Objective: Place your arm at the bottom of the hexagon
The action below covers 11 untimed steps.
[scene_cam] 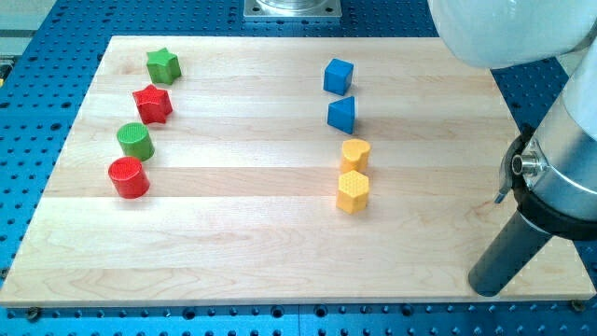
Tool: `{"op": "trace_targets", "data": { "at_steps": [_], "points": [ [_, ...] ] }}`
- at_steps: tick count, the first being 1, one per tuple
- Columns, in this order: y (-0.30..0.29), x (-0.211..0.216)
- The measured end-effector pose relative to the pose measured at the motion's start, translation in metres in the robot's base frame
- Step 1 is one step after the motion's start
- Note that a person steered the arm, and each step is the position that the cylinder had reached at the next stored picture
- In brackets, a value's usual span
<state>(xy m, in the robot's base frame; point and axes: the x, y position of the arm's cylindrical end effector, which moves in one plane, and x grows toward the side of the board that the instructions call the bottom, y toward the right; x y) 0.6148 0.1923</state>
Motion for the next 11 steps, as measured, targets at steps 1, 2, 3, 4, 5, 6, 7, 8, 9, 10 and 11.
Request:
{"op": "trace_targets", "data": {
  "at_steps": [1, 2, 3, 4, 5, 6, 7, 8, 9, 10, 11],
  "points": [
    [-0.001, 0.0],
    [-0.004, 0.0],
    [-0.004, 0.002],
    [-0.004, 0.003],
    [-0.004, 0.003],
    [-0.004, 0.004],
    [-0.005, 0.003],
    [-0.005, 0.003],
    [-0.005, 0.003],
    [-0.005, 0.004],
    [-0.03, 0.004]
  ]
}}
